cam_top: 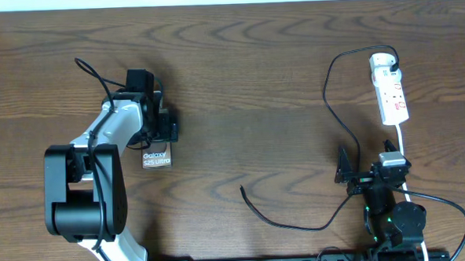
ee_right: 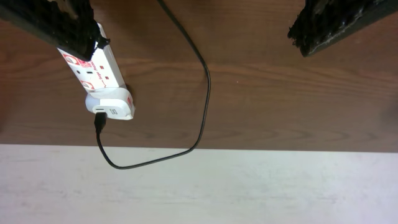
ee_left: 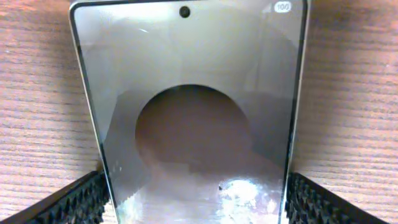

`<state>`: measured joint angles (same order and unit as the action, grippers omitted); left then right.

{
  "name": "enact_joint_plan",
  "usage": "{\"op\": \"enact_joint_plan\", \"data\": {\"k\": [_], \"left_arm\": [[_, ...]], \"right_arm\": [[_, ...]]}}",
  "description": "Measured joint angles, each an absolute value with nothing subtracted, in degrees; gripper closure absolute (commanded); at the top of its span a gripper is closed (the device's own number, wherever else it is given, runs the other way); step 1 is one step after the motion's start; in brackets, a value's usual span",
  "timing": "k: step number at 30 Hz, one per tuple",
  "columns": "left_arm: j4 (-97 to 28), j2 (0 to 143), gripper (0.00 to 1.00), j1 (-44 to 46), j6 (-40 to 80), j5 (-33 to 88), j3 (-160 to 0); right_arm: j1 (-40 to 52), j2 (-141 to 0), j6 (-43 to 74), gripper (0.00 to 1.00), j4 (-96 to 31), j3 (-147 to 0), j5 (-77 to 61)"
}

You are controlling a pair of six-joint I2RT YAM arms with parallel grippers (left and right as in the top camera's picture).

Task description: Plug charger to phone and switch on socket

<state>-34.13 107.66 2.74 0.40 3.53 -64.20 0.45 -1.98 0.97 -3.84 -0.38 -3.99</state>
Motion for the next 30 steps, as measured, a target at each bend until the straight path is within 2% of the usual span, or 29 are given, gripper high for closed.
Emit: {"op": "enact_joint_plan", "data": {"k": [12, 17, 30], "left_arm": [[-34.2, 107.7, 0.12, 2.7, 0.2, 3.6, -64.2], [-34.2, 107.7, 0.18, 2.7, 0.2, 3.5, -64.2], [-34.0, 107.7, 0.21, 2.7, 0.1, 3.5, -64.2]], "right_arm": [[0.4, -2.0, 1.0, 0.01, -3.8, -0.4, -4.0], [0.4, -2.0, 1.0, 0.01, -3.8, -0.4, -4.0], [0.4, -2.0, 1.0, 0.01, -3.8, -0.4, -4.0]]}}
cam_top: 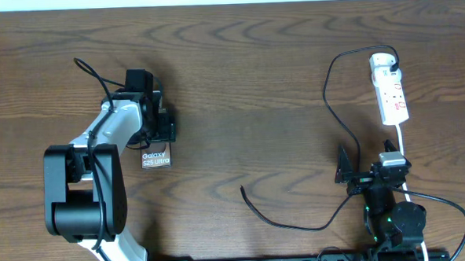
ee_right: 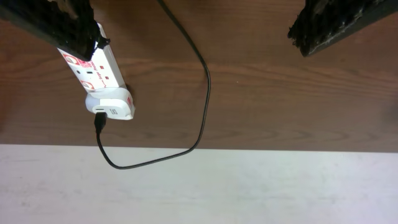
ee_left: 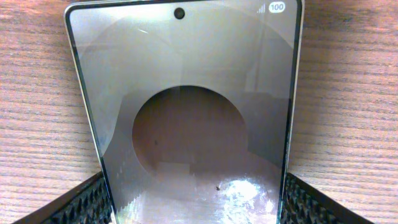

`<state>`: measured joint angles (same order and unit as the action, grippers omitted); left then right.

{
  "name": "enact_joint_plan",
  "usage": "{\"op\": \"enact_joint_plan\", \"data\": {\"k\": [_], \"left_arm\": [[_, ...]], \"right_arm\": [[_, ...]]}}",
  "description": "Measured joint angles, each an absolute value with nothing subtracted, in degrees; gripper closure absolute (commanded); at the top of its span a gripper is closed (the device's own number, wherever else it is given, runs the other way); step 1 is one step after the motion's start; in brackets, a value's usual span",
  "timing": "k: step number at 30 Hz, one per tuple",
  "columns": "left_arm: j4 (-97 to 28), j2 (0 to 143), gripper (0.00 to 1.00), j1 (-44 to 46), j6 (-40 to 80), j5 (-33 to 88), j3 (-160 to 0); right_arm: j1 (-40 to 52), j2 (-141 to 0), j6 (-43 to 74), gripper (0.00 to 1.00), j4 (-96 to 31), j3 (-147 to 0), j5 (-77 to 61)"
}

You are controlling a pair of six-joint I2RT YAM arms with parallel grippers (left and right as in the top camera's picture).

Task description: Plug charger to phone and switch on socket

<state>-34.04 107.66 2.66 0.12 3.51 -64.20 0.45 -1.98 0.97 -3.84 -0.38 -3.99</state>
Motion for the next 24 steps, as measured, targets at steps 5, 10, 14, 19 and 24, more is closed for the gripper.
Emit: {"op": "enact_joint_plan", "data": {"k": [5, 10, 14, 19, 24], "left_arm": [[-34.0, 107.7, 0.25, 2.7, 0.1, 3.5, -64.2], [-34.0, 107.7, 0.27, 2.7, 0.1, 3.5, -64.2], [-34.1, 107.7, 0.29, 2.6, 0.1, 3.6, -64.2], [-34.1, 107.7, 0.31, 2.6, 0.1, 3.6, -64.2], [-34.1, 107.7, 0.38, 2.6, 0.1, 3.6, -64.2]], "right_arm": [[0.4, -2.0, 1.0, 0.01, -3.8, -0.4, -4.0], [0.4, -2.0, 1.0, 0.01, -3.8, -0.4, -4.0], [0.4, -2.0, 1.0, 0.01, -3.8, -0.4, -4.0], [0.4, -2.0, 1.0, 0.01, -3.8, -0.4, -4.0], [0.4, -2.0, 1.0, 0.01, -3.8, -0.4, -4.0]]}}
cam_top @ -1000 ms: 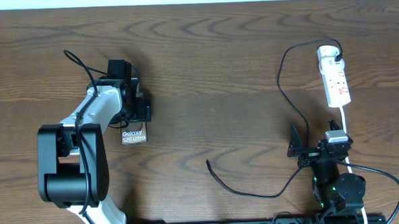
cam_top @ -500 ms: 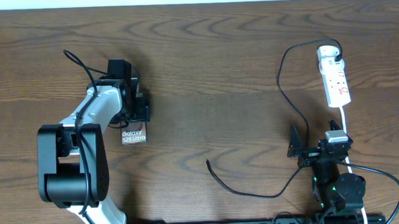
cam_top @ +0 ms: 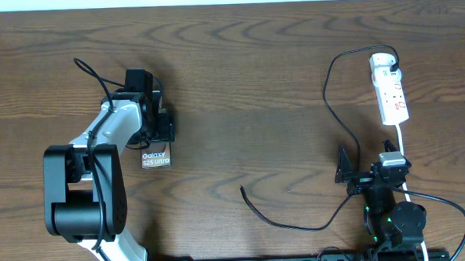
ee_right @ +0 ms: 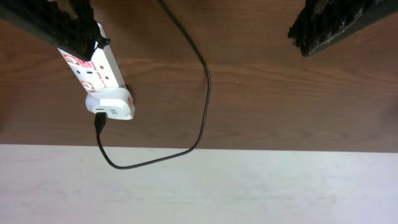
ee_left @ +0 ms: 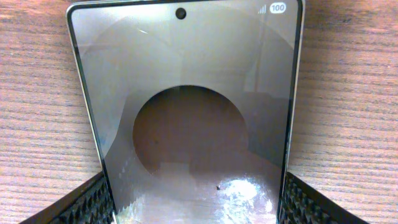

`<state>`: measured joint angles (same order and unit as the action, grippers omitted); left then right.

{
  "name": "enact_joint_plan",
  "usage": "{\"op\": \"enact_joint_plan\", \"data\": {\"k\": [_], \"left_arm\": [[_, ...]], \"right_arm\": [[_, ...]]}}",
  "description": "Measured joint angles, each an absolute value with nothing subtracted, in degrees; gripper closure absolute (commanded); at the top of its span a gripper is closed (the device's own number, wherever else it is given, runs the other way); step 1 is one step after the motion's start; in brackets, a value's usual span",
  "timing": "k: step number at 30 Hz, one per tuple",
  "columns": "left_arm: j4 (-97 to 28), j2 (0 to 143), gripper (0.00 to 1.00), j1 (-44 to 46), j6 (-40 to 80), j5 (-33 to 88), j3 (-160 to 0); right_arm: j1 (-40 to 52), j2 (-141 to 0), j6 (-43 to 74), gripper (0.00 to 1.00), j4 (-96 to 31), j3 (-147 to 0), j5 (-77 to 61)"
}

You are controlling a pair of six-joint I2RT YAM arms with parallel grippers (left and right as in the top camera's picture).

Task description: Plug charger to phone and switch on socket

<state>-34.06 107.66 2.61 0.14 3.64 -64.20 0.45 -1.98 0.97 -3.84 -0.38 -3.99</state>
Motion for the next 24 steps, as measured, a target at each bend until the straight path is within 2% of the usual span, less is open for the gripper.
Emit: {"op": "enact_joint_plan", "data": {"k": [5, 9, 11, 18, 21, 24], "left_arm": [[-34.1, 107.7, 0.43, 2.6, 0.1, 3.6, -64.2], [-34.1, 107.7, 0.52, 2.6, 0.1, 3.6, -64.2], [-34.1, 107.7, 0.61, 2.6, 0.1, 3.6, -64.2], [-34.1, 107.7, 0.75, 2.6, 0.1, 3.6, -64.2], [-34.1, 107.7, 0.87, 2.6, 0.1, 3.6, -64.2], [-34.1, 107.7, 0.92, 2.6, 0.1, 3.6, -64.2]], "right_arm": [[0.4, -2.0, 1.0, 0.01, -3.8, -0.4, -4.0], [0.4, -2.0, 1.0, 0.01, -3.8, -0.4, -4.0], [0.4, -2.0, 1.0, 0.01, -3.8, -0.4, -4.0], [0.4, -2.0, 1.0, 0.01, -3.8, -0.4, -4.0], [0.4, -2.0, 1.0, 0.01, -3.8, -0.4, -4.0], [0.4, -2.0, 1.0, 0.01, -3.8, -0.4, -4.0]]}}
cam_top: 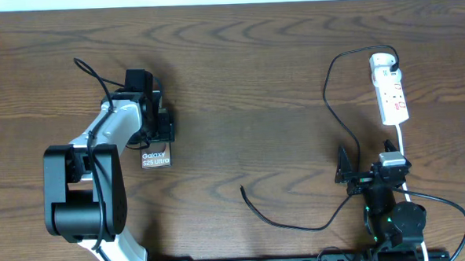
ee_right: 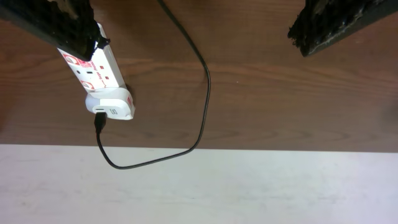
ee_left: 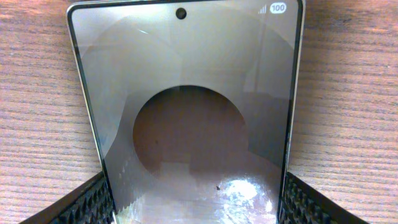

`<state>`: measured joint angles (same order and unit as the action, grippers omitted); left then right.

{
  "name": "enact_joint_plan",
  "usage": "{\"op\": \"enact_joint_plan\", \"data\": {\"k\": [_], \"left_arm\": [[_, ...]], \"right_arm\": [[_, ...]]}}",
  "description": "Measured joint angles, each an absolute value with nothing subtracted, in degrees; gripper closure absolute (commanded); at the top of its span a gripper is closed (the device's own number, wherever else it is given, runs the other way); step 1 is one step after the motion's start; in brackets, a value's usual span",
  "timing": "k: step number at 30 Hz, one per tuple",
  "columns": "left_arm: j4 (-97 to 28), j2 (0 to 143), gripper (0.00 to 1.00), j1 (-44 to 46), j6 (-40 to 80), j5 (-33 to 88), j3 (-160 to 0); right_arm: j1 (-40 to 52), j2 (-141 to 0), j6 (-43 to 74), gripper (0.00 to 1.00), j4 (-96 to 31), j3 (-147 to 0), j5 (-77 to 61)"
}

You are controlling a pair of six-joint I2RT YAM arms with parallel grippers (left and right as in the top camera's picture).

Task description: Plug charger to phone and switch on socket

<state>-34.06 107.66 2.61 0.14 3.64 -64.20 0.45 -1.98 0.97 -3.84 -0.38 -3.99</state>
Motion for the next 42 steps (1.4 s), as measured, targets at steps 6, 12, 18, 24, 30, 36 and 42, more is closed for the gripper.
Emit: {"op": "enact_joint_plan", "data": {"k": [6, 12, 18, 24, 30, 36, 42], "left_arm": [[-34.1, 107.7, 0.93, 2.6, 0.1, 3.6, -64.2], [-34.1, 107.7, 0.93, 2.6, 0.1, 3.6, -64.2], [-34.1, 107.7, 0.93, 2.6, 0.1, 3.6, -64.2], [-34.1, 107.7, 0.93, 2.6, 0.1, 3.6, -64.2], [-34.1, 107.7, 0.93, 2.6, 0.1, 3.6, -64.2], [-34.1, 107.6, 0.93, 2.6, 0.1, 3.6, -64.2], [-34.1, 107.5, 0.93, 2.6, 0.1, 3.7, -64.2]], "right_arm": [[0.4, -2.0, 1.0, 0.01, -3.8, -0.4, -4.0], [0.4, -2.0, 1.0, 0.01, -3.8, -0.4, -4.0], [0.4, -2.0, 1.0, 0.01, -3.8, -0.4, -4.0], [0.4, -2.0, 1.0, 0.01, -3.8, -0.4, -4.0], [0.4, -2.0, 1.0, 0.01, -3.8, -0.4, -4.0], [0.4, -2.0, 1.0, 0.01, -3.8, -0.4, -4.0], [0.4, -2.0, 1.0, 0.01, -3.8, -0.4, -4.0]]}}
